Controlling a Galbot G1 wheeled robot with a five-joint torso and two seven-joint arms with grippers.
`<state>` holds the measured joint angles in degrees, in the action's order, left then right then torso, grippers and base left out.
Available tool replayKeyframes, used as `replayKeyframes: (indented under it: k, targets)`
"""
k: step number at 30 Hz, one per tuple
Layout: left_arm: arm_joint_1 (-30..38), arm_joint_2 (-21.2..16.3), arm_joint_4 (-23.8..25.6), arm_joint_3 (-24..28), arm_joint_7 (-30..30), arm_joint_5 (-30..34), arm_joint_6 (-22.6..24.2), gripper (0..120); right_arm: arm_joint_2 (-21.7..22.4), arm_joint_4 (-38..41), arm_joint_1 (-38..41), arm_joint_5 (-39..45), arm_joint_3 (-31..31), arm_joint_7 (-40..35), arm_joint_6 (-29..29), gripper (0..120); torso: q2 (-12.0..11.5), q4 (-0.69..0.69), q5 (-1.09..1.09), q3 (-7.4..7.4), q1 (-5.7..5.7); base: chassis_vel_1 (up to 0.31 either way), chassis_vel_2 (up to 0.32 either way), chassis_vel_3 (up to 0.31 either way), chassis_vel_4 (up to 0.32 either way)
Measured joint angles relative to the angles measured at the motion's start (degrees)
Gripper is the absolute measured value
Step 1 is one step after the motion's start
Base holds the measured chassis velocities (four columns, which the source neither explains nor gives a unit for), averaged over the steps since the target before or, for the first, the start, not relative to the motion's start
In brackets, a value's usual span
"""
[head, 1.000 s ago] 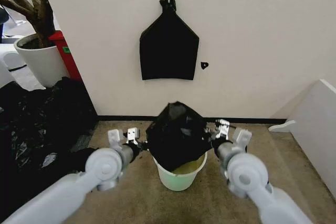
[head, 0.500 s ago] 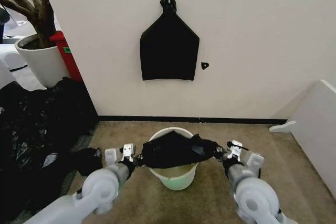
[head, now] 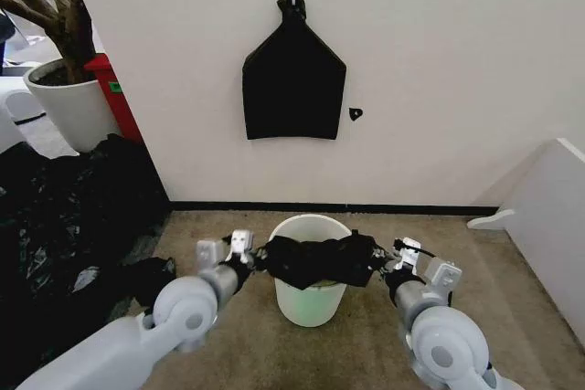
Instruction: Place the garbage bag over the trash bin.
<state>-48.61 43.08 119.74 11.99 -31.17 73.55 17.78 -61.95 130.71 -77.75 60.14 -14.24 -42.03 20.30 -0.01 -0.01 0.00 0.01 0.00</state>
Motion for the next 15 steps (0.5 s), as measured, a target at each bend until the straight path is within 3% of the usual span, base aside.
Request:
replayKeyframes:
  k: [8,12,15]
  targets:
    - [-8.4,-8.53,10.07,-8.87,-0.88,0.66,0.5,0,3.14,7.34,-1.51,6.36,-6.0,-3.46,1.73,0,0.0,0.02,-0.01,-0.02,0.0,0.0,0.0,0.0,0.0]
    - [-20.27,-14.41,16.49,-15.66,-1.59,0.73,0.63,0,4.43,10.33,-2.89,12.29,-8.48,-7.0,4.77,0,0.0,0.04,0.0,-0.02,0.0,0.0,0.0,0.0,0.0]
    - [-24.15,-15.28,17.89,-16.07,-1.84,0.77,0.75,0,3.39,10.3,-4.75,12.97,-8.09,-8.43,6.57,0,0.01,0.02,0.0,-0.03,0.0,0.0,0.0,0.0,0.0]
